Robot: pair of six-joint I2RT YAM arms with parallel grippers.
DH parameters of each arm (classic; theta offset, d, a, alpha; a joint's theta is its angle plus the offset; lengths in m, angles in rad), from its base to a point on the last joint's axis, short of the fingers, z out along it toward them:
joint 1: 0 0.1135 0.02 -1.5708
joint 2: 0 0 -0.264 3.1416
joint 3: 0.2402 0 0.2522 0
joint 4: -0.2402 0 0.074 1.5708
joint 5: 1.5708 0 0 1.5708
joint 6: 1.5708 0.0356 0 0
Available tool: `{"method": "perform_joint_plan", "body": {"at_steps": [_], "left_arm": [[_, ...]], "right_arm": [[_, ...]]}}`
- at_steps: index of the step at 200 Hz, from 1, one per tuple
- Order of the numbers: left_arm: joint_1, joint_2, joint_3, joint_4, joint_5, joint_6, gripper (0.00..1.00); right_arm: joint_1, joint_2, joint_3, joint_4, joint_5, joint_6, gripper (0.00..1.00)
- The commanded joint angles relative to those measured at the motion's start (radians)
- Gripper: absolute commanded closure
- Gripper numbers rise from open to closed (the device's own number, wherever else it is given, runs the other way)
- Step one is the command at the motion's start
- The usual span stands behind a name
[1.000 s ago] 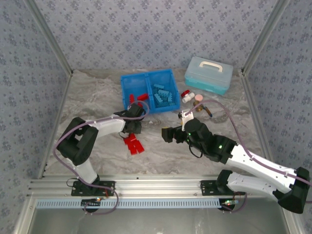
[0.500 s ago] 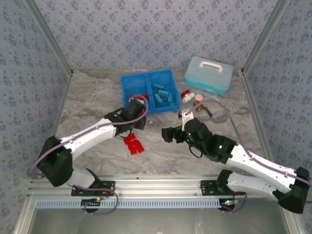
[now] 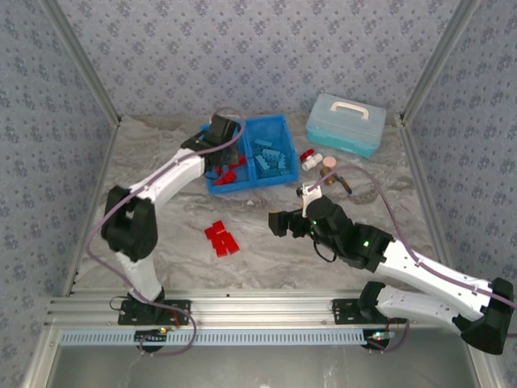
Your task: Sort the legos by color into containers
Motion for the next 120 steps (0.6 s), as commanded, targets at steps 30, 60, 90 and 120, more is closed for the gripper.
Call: {"method": "perform_joint_plan", "body": {"at_steps": [30,60,90,120], "left_arm": [[0.069,0.297,0.362,-0.133,0.046,-0.004,0.74],[0.101,0.398,0.477,-0.16,0.1,-0.017,0.67],[0.1,0.376,0.468,-0.137,0.137,0.002,0.5],[0.095,0.284,0.4,-0.096,0.156,-0.006,0.46]], "right_arm": [[0.007,-0.057,0.022,-0.063,0.039,0.012,0.0],[0.01,-0.08,0.025,-0.092,0.044,0.014,0.0],[0.01,-0.102,0.017,-0.101,0.053,0.014,0.0],[0.01,-0.098,0.016,-0.085,0.058,0.011,0.0]]}}
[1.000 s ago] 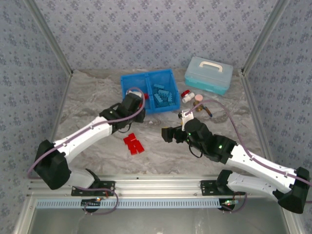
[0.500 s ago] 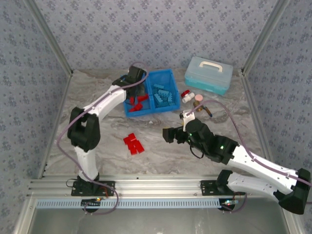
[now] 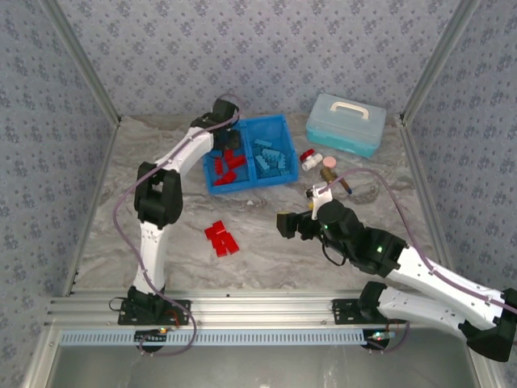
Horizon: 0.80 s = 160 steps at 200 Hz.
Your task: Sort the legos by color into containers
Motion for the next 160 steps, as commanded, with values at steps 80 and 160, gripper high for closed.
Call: {"method": "perform_joint_plan", "body": {"at_steps": [80,160], "left_arm": [[-0.074,-0.698,-0.551,0.156,0.022,-0.127,0.46],[-0.175,-1.181,-1.184,0.054,-0.013,-0.38,0.42]], "right_arm": [[0.005,0.038,0.026,0.032,0.015,0.001,0.0],[-0.009,0.129,0.036,0.091,-0.026,-0.037,0.0]]}}
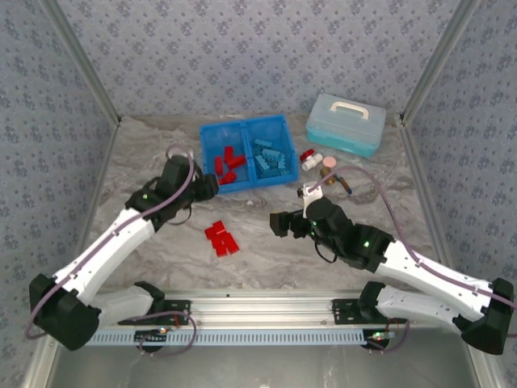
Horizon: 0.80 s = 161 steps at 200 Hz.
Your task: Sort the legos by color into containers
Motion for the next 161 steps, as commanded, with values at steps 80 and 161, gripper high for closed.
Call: {"method": "perform_joint_plan", "body": {"at_steps": [80,161], "left_arm": [[-0.067,0.064,-0.267,0.055,0.07,-0.158,0.39],[-0.066,0.211,-0.33,0.16,0.036,-0.132,0.4]], "right_arm": [[-0.014,0.072,0.043,0.034,-0.035,-0.022,0.0],[-0.016,0.076,0.039,0.036,-0.034,-0.014,0.0]]}}
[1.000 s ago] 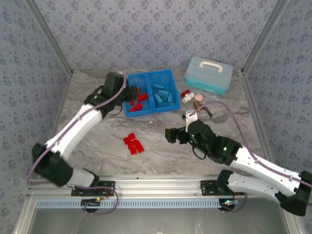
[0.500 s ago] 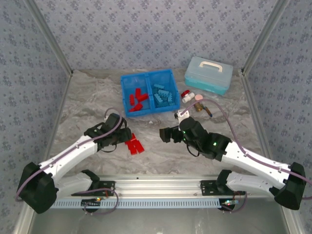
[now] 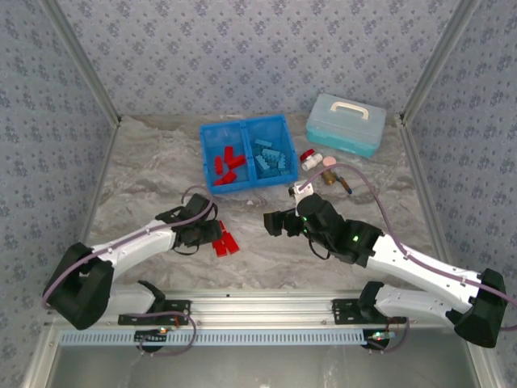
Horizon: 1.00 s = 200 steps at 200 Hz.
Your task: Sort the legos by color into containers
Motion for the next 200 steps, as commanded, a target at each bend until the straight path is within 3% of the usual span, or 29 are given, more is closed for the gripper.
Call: {"method": "perform_joint_plan", "body": {"at_steps": [1,72,103,119,157,200], "left_arm": [[-0.005,0.034,-0.014,0.052,-0.026,0.016,0.4],[-0.006,0.052,-0.019,0.012,-0.113,0.02,0.48],[-0.004,0.054,0.012,-0.025,-0.193,0.041,0.36],[-0.005,0.054,0.028,-0.023,-0.218,0.057,0.35],[0.035,0.101,0.074,0.04,-0.199,0.134,0.32],[0.093,0.209,0.122,0.092,-0.086,0.22,0.33]], "right_arm": [[-0.004,-0.001,0.02,0.012,-0.004,0.007,0.0],[-0.005,-0.003,0.011,0.014,-0.004,0.014,0.0],[-0.005,0.001,0.011,0.021,-0.011,0.016,0.0],[-0.005,0.001,0.015,0.016,-0.011,0.016,0.0],[-0.005,-0.001,0.018,0.011,-0.01,0.014,0.0],[-0.005,-0.011,0.025,-0.014,-0.001,0.013,0.0]]}}
